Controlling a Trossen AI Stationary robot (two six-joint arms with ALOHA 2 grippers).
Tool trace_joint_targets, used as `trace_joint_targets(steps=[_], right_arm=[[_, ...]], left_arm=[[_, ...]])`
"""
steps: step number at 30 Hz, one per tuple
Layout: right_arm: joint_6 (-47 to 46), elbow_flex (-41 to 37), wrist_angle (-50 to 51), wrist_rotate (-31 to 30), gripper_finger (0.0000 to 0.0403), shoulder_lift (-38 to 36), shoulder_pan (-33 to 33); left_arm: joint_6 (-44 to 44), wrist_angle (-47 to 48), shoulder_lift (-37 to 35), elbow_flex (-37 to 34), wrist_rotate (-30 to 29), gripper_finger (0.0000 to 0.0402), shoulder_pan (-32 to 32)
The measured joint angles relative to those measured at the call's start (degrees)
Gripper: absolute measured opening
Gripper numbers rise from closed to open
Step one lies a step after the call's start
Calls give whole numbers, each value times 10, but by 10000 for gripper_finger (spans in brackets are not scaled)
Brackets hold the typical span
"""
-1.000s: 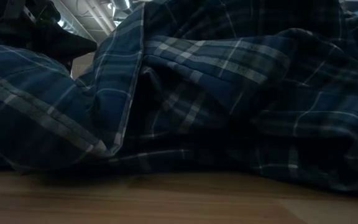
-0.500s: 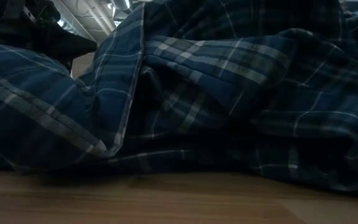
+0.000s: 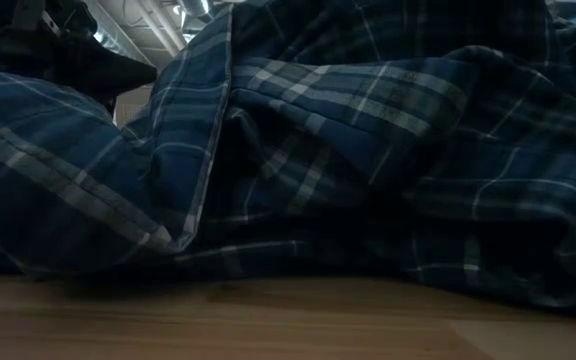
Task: Sort clothes
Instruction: Put the blue sock into the white bin
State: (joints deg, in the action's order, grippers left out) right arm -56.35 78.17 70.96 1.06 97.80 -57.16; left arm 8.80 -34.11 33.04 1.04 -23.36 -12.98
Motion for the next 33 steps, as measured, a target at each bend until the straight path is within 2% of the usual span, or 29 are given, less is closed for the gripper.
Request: trace_joint_targets(steps=[9, 17, 23, 27, 33], right_arm=[[-26, -128, -160, 77, 260, 0, -2], [-13, -197, -193, 57, 260, 0, -2], [23, -227, -253, 35, 253, 1, -2], [28, -238, -259, 32, 205, 2, -2], [31, -240, -254, 44, 76, 2, -2]], left_arm=[[1, 2, 0, 0, -1, 0, 0], [-2, 2, 0, 0, -1, 0, 0], [-2, 2, 0, 0, -1, 0, 0], [2, 2, 0, 0, -1, 0, 0], [13, 2, 0, 0, -1, 0, 0]])
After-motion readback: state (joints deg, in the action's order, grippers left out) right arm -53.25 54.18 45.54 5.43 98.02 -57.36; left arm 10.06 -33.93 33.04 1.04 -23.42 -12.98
